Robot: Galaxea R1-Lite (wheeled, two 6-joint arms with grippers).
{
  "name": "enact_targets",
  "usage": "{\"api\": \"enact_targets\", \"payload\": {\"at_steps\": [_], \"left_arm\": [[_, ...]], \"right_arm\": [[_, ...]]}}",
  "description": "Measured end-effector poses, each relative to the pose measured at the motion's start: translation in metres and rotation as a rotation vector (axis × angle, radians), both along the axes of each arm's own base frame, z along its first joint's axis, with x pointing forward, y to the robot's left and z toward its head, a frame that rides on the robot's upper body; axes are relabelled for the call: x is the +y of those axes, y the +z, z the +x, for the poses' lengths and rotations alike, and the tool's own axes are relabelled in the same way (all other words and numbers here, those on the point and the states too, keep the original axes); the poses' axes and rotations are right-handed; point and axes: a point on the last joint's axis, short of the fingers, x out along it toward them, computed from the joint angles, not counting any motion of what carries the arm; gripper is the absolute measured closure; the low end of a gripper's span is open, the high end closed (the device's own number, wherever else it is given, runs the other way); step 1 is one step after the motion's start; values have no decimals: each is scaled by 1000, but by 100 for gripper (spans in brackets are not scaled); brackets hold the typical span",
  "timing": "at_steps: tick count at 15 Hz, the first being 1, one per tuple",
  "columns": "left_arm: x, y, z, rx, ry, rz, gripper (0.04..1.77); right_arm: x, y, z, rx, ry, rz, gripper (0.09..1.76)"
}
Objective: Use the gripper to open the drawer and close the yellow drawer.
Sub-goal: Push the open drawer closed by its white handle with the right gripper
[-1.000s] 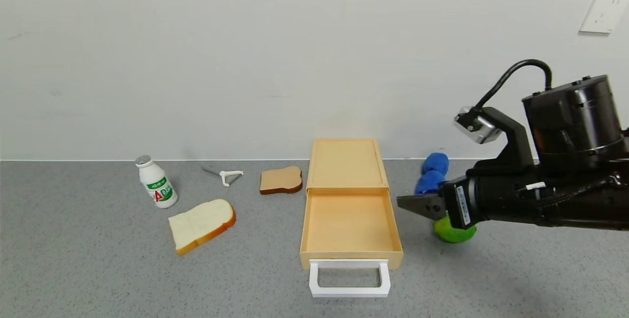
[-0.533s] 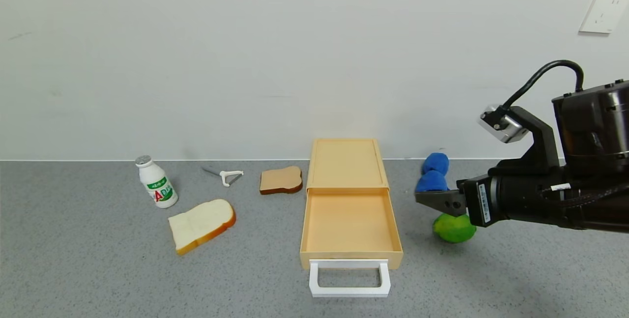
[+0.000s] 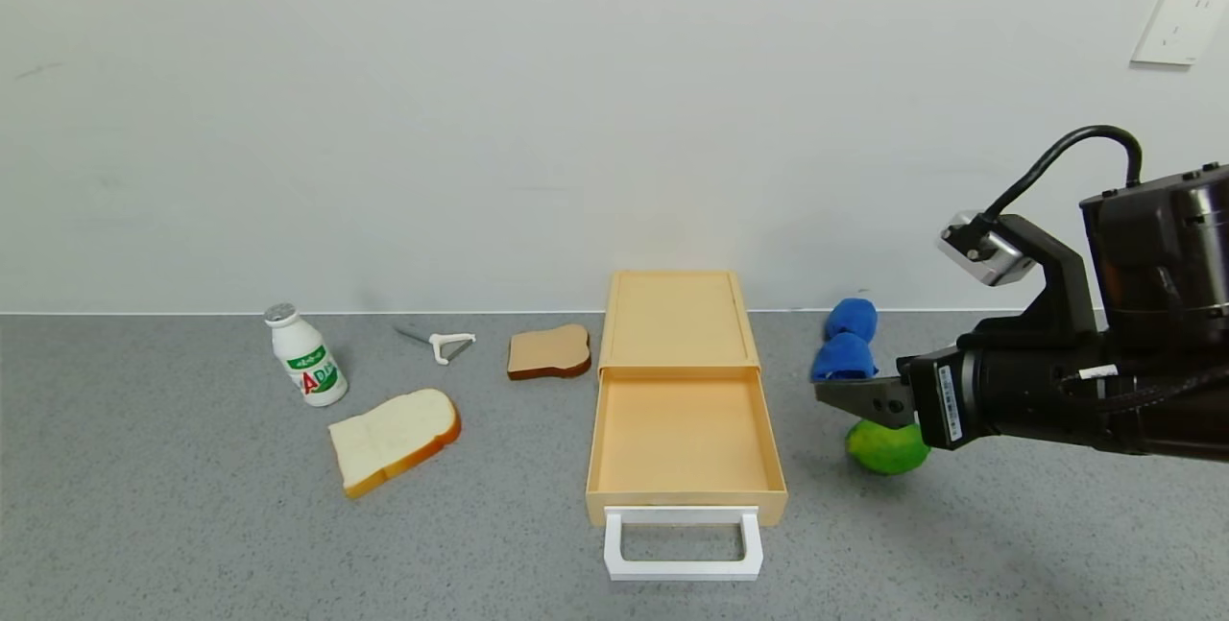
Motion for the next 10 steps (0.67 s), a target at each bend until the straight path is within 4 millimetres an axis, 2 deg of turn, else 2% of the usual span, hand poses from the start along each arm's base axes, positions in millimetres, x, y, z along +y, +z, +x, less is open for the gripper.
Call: {"api": "enact_targets", "payload": {"at_steps": [3,5,10], "left_arm": [[0,0,0,0,0,0,9],[0,0,0,0,0,0,9],[0,0,0,0,0,0,9]], "right_arm": [[4,-2,-2,9,-34,-18,14],[15,-6,-5,22,-92,-25,14],[60,-28,-15,53,-191,-75,14]]}}
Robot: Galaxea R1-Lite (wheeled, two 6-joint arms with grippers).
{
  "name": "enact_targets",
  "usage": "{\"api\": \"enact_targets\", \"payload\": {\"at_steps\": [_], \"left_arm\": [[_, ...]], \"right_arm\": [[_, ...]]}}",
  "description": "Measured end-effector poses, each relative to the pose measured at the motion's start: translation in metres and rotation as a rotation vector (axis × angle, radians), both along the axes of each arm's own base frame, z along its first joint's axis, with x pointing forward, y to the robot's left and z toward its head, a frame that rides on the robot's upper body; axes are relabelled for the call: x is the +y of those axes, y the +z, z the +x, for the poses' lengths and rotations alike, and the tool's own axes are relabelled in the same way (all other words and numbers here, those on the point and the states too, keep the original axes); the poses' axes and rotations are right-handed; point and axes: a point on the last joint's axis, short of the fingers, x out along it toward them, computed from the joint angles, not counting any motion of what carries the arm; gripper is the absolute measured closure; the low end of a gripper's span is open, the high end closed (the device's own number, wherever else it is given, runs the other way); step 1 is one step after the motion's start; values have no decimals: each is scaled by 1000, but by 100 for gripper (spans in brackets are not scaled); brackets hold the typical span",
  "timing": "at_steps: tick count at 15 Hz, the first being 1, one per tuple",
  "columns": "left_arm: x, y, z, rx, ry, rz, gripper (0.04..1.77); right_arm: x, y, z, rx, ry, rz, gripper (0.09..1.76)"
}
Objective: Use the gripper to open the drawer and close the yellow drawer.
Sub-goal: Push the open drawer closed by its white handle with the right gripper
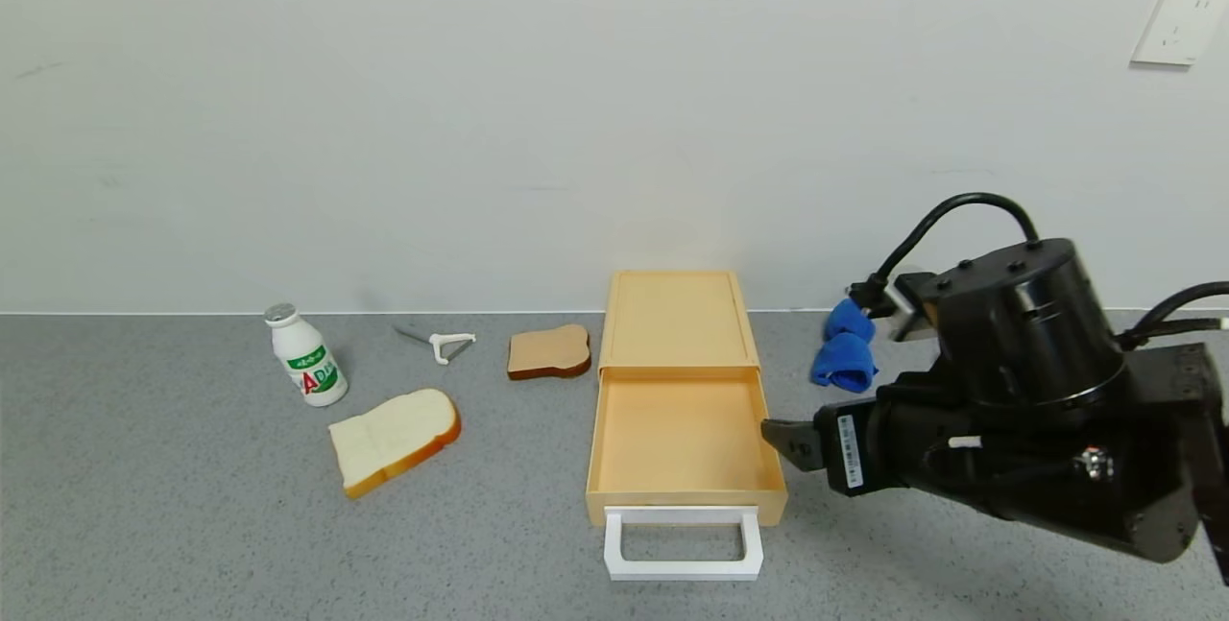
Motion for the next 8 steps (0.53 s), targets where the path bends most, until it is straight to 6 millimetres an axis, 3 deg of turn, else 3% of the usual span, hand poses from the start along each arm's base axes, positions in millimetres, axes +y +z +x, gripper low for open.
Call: {"api": "enact_targets", "payload": {"at_steps": [8], "left_arm": [[0,0,0,0,0,0,9]], "right_arm": [[71,-54,-20,110,-14,-25,14]]}}
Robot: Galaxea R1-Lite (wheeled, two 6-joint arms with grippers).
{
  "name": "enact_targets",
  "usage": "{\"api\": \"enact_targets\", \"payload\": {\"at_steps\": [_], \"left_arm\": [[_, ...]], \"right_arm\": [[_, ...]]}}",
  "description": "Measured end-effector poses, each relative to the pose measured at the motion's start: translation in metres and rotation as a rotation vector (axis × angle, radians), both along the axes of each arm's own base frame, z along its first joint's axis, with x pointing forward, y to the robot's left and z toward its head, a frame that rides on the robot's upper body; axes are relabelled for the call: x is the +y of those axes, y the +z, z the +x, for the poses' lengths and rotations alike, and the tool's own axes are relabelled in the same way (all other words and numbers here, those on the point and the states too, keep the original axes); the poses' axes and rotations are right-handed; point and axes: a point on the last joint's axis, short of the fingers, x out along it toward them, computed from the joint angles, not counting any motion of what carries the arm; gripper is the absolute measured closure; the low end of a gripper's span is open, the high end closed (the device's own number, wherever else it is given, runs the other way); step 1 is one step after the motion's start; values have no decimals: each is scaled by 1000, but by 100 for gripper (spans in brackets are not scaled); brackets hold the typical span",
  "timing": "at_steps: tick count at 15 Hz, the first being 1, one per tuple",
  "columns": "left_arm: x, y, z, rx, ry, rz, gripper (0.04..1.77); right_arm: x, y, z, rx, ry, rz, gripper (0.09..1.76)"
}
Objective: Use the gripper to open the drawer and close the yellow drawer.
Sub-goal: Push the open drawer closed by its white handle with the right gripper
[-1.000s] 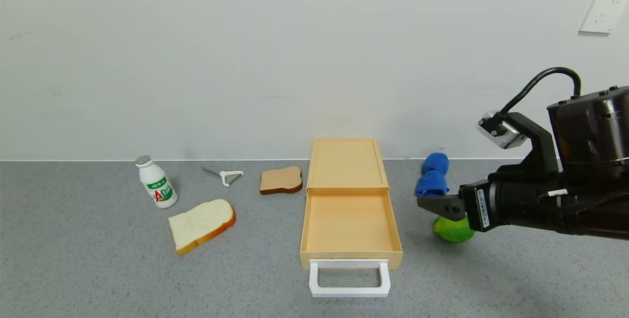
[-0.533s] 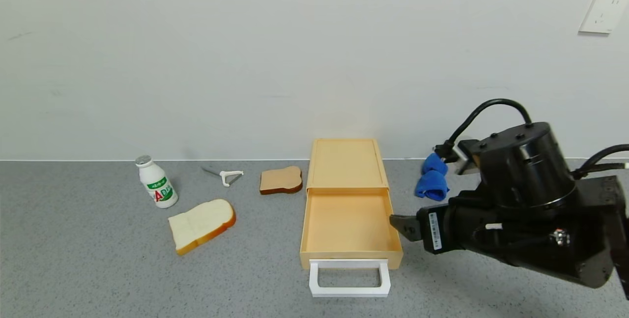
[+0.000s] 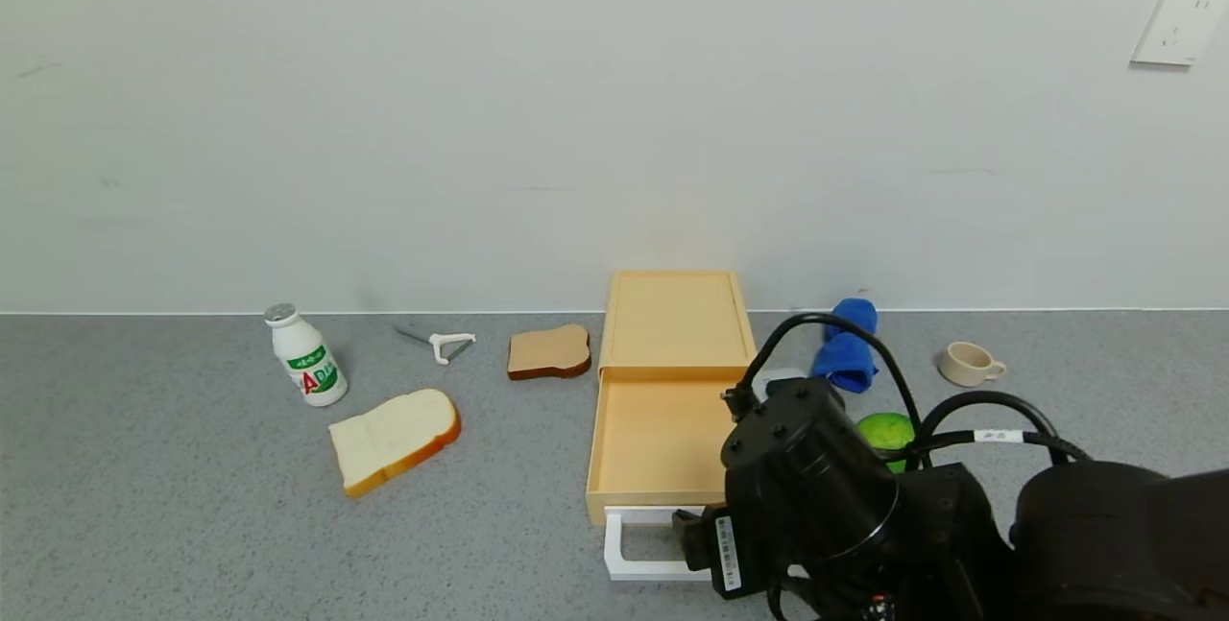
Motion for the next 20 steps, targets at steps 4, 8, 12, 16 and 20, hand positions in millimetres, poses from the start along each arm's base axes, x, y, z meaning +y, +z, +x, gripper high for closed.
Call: {"api": "enact_targets", "payload": {"at_steps": [4,8,12,16,20], "left_arm": [[0,0,0,0,0,0,9],[0,0,0,0,0,0,9],[0,0,0,0,0,0,9],[0,0,0,0,0,0,9],[0,0,0,0,0,0,9]], "right_arm": [[20,-20,-2,38,2,-12,14],[29,-33,1,53,4,-36,14],[35,-38,3,54,4,-41,14],[40,-40,9,48,-5,-40,14],[50,-44,20,28,-36,-38,14]]}}
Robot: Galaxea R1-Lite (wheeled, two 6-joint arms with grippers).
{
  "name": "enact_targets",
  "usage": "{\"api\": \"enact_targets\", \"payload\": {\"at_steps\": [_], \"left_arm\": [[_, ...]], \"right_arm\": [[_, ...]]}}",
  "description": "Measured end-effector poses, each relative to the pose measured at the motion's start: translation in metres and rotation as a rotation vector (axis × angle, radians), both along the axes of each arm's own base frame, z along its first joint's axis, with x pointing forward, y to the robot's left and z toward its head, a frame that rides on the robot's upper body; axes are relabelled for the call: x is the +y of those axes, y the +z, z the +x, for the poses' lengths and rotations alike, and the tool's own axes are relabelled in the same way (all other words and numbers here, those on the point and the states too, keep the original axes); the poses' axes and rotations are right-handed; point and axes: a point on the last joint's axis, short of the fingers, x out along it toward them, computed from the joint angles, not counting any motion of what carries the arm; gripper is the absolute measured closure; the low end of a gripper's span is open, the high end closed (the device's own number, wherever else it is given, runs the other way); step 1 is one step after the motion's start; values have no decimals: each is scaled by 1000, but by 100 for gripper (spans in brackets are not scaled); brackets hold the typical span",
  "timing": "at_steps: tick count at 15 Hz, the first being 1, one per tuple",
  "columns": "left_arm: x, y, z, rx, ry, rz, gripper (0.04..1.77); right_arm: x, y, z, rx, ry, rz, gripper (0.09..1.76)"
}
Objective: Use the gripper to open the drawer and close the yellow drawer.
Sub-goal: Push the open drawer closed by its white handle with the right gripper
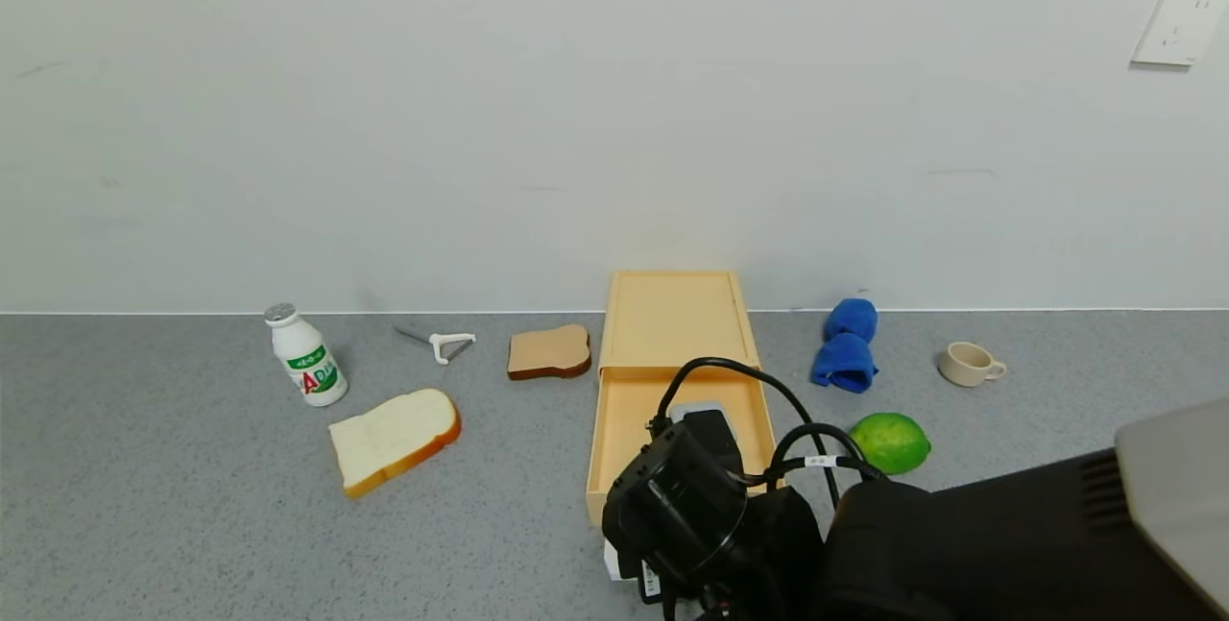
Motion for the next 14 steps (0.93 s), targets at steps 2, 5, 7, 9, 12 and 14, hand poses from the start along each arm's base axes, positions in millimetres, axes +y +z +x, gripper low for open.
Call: {"api": "enact_targets", "payload": {"at_steps": [2,5,7,9,12,14], "left_arm": [[0,0,0,0,0,0,9],[0,0,0,0,0,0,9],[0,0,0,0,0,0,9],[0,0,0,0,0,0,9],[0,0,0,0,0,0,9],[0,0,0,0,0,0,9]], "right_arm": [[4,-3,4,2,-14,5,14],[7,-9,6,12,-28,3,14],[7,-12,7,24,-38,-5,14],[8,-14,8,30,-53,-8,14],[10,-17,12,9,-92,-22,14],[12,-18,13,7,-95,-22,14]]}}
